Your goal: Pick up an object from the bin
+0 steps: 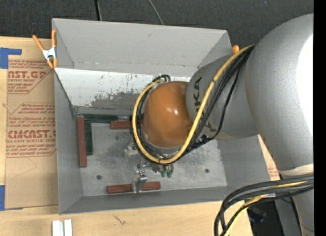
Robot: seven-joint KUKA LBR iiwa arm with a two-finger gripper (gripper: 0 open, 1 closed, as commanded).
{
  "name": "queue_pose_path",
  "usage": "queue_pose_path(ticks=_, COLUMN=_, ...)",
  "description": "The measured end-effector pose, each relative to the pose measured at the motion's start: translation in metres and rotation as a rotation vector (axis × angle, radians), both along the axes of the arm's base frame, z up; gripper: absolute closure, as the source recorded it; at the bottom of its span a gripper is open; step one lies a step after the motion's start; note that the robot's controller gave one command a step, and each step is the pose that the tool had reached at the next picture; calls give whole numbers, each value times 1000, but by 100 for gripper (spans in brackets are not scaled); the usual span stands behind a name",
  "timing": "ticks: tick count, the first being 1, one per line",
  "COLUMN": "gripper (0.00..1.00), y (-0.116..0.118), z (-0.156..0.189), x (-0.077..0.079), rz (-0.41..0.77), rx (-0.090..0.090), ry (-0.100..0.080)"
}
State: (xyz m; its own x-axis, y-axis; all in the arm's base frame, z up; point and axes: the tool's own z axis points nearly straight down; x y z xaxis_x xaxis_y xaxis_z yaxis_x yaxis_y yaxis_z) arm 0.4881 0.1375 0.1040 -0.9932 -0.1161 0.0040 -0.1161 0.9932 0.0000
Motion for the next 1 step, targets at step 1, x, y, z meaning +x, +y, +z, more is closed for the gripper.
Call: queue_pose_path(ticks=1, gripper=100, y=-8, z=-28, x=3, rz=-156, rx=6, ry=-13)
